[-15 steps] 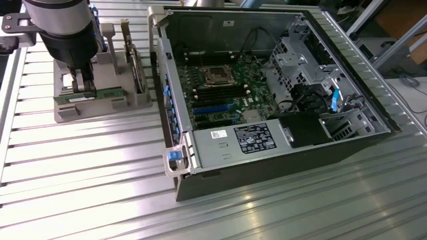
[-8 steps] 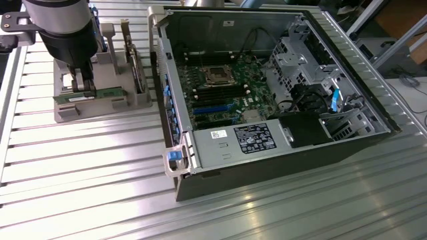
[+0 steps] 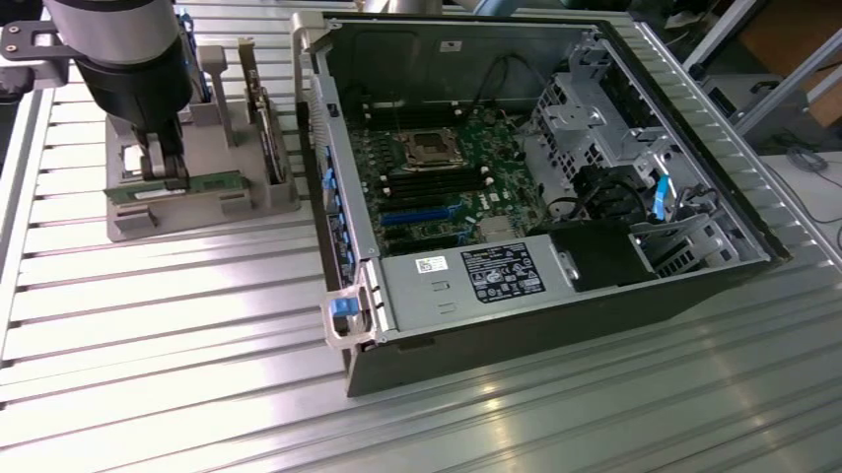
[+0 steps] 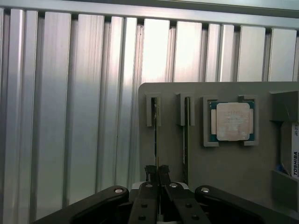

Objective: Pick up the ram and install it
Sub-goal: 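Pick up the ram and move it above insertion slot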

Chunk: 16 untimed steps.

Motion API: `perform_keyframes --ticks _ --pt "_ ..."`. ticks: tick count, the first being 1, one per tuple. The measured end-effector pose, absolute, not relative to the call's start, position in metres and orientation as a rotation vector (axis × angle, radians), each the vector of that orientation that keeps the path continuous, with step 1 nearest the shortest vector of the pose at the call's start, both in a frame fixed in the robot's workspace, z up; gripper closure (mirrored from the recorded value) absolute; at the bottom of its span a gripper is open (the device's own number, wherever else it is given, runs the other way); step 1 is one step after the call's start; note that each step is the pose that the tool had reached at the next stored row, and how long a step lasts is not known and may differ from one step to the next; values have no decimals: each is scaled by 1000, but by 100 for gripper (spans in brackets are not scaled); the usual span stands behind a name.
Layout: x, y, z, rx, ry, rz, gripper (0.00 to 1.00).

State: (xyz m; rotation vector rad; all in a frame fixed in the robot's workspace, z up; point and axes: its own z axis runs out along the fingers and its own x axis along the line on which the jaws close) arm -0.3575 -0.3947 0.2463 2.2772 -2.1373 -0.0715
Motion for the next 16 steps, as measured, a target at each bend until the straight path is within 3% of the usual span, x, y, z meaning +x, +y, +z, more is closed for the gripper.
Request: perform_keyframes --ticks 16 --pt "-357 -395 252 2277 -2137 -71 88"
